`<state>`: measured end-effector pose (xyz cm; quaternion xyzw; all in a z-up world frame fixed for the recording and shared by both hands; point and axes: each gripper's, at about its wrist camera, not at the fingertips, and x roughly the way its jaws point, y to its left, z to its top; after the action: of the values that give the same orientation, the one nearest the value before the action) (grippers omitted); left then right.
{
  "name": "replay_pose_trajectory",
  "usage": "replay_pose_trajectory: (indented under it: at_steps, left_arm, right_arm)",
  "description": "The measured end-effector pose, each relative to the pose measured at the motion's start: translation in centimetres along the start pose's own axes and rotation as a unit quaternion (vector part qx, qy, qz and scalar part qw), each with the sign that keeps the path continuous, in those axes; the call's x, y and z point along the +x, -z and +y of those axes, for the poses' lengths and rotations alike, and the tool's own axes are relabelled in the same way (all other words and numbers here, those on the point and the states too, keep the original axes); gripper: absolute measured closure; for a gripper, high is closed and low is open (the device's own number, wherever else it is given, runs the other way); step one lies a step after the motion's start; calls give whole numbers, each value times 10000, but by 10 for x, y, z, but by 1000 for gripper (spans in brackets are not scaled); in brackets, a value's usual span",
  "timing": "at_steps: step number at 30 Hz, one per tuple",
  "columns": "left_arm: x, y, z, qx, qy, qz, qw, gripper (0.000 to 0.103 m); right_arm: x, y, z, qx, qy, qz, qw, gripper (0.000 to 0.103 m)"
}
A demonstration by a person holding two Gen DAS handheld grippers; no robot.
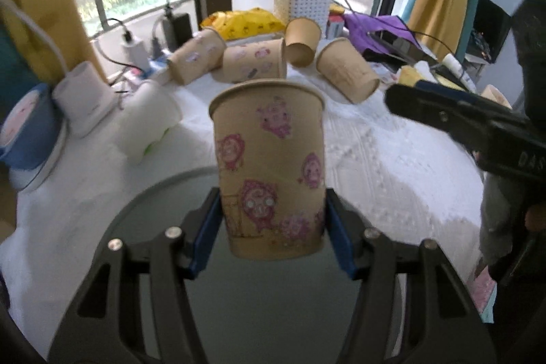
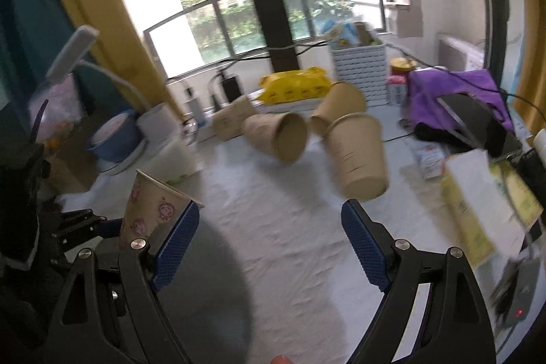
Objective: Flip cup upright
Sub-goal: 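Grasp the cup body with the right tool while the left tool holds it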
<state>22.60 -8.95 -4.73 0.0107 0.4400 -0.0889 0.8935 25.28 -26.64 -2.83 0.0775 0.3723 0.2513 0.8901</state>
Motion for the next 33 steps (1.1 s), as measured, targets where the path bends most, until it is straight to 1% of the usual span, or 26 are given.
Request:
replay_pose_trajectory:
  at_steps: [3,6,9,13,16,18,21,23,25,29,32,33]
  left_arm:
    - [-19,21,2,11,-36,-205,9998,44]
    - [-29,42,6,-41,1,-285,9996,44]
    - [-39,68,10,-42,37,-377,9993,44]
    - [-54,91,11,-12,192,-647,9977,44]
    - [-64,105,6,156,250,-894,9956,44]
    - [-72,118,0,351,355,-1127,9924,44]
    - [-76,132,-4,542,440,-1212,9902,44]
    - [-80,139,-5,549,506,-1281,9889,44]
    - [-86,146,-5,521,548,-1439,9867,44]
    - [-93,150,-5,444,611,-1606,9841,44]
    - [-95,153,-8,445,675,-1655,9829,44]
    - [-96,153,-9,471,682,-1667,9825,44]
  right_arm:
    - [-8,11,24,-70,-270,94,9996,15]
    - [-17,21,47,-113,-564,154,9982,15]
    - [-22,33,62,33,-909,244,9956,15]
    - [-22,49,79,253,-1270,412,9907,15]
    - [-20,64,90,427,-1560,577,9852,16]
    - [-20,71,95,579,-1706,652,9815,15]
    - [-21,78,97,733,-1768,712,9789,15]
    - [-24,80,98,812,-1818,739,9772,15]
    - [-25,81,98,837,-1858,789,9758,15]
    - [-26,82,105,817,-1948,867,9736,16]
    - [-25,81,107,835,-2022,893,9717,16]
    - [-25,81,107,834,-2064,898,9708,19]
